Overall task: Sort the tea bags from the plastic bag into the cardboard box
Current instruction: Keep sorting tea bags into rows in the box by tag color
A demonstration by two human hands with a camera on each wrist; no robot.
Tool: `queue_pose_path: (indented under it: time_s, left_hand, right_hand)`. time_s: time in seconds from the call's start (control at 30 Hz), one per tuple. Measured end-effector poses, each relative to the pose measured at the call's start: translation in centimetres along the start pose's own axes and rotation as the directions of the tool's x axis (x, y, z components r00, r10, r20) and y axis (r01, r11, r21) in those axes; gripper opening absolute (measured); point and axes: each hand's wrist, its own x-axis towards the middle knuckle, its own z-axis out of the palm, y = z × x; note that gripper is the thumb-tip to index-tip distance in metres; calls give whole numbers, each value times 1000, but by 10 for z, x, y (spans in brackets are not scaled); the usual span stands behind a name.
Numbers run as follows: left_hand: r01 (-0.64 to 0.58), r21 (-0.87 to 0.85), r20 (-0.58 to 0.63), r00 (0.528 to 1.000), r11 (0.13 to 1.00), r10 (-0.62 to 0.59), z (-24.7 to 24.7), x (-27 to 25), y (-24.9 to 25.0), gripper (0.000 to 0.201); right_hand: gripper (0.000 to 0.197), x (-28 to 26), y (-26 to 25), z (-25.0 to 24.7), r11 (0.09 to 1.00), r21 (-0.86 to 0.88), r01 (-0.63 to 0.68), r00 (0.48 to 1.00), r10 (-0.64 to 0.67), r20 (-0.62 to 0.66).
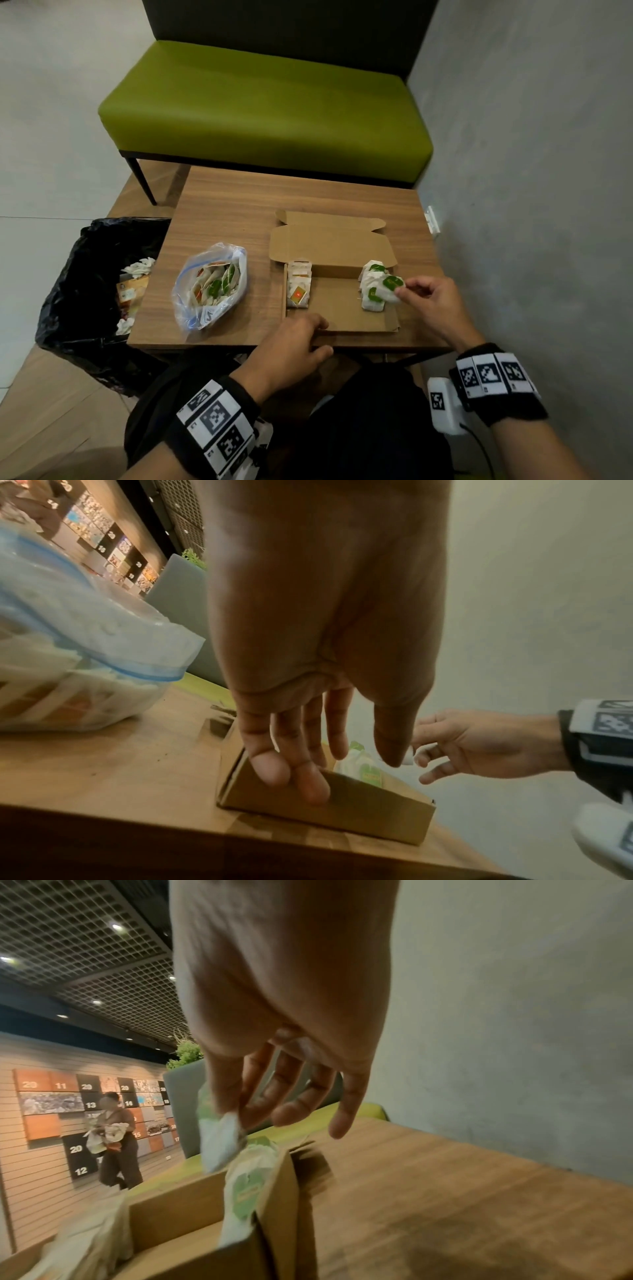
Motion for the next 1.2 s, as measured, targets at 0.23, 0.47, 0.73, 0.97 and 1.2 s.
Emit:
queue_pose_path:
  time_s: [0.23, 0.47, 0.73, 0.97, 1.2]
  left_hand:
    - [-18, 36, 17, 1000, 999, 17, 5, 3, -10, 42]
    - [-23, 42, 20, 1000, 999, 22, 1, 3, -11, 39]
    - [-20, 84, 26, 1000, 996, 18, 0, 3, -7, 39]
    - [-13, 119, 41, 999, 993, 8, 0, 3, -3, 39]
    - [-13, 94, 57, 998, 995, 8, -4, 2, -2, 38]
  right_hand:
    - [8, 15, 5, 23, 960, -273, -57, 969, 119, 216]
    - [19, 19, 9, 34, 850, -527, 25, 1000, -25, 7]
    - [31, 9, 1, 34, 839, -538, 79, 993, -114, -33]
    - [36, 4, -26, 36, 696, -656, 293, 928, -42, 370]
    - [35, 1, -35, 30, 567, -768, 298, 944, -55, 325]
